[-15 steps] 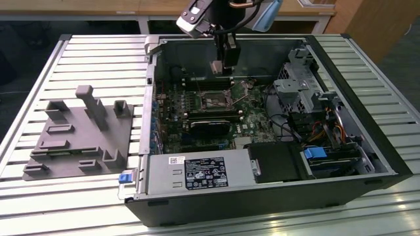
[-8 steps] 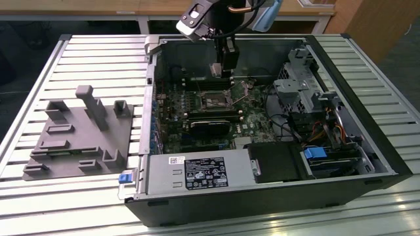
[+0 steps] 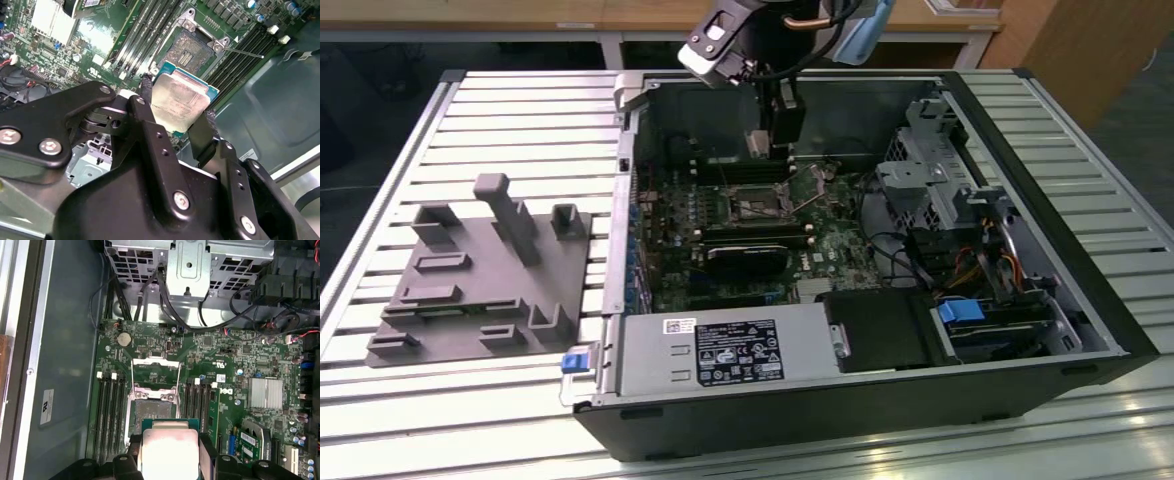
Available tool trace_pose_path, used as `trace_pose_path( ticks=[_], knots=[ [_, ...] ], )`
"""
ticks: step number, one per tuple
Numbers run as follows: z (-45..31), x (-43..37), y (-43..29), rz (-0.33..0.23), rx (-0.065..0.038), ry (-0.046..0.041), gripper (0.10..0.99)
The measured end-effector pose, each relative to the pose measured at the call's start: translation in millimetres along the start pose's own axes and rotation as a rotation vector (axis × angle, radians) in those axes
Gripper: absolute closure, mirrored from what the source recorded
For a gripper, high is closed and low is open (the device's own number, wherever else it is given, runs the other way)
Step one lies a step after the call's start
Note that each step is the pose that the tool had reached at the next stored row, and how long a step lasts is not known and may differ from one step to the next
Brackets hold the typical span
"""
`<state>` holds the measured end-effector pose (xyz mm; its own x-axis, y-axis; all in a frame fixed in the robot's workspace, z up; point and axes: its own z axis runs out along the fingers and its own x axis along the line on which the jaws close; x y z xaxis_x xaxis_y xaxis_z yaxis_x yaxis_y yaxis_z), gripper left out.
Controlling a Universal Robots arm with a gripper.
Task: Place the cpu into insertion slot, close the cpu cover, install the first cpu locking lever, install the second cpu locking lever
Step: 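Place the cpu into insertion slot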
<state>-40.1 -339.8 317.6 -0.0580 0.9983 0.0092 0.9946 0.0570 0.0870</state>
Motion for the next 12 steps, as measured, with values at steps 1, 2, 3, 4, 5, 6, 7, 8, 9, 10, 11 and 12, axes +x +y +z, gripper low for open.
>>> trace_pose_path(
  ticks=[1,2,3,4,5,6,7,8,9,10,11,12],
  knots=[
    [1.2,0.1,-0.1,0.0,0.0,0.0,0.549],
    [2.8,0.2,-0.3,0.0,0.001,0.0,0.549],
    [4.6,0.3,-0.6,0.001,0.001,0.0,0.549],
    [6.4,0.5,-0.7,0.001,0.001,-0.0001,0.549],
    [8.2,0.7,-0.9,0.001,0.001,0.0,0.549],
    [10.0,1.0,-1.0,0.001,0.002,-0.0001,0.549],
    [11.9,1.3,-1.1,0.001,0.002,0.0,0.549],
    [13.7,1.4,-1.3,0.001,0.002,0.0001,0.549],
    [15.3,1.6,-1.4,0.001,0.002,0.0,0.549],
    [17.3,2.1,-1.6,0.001,0.002,0.0,0.549],
    [19.0,2.7,-1.7,0.001,0.003,-0.0002,0.549],
    [20.8,3.2,-1.8,0.001,0.003,0.0,0.549]
  ],
)
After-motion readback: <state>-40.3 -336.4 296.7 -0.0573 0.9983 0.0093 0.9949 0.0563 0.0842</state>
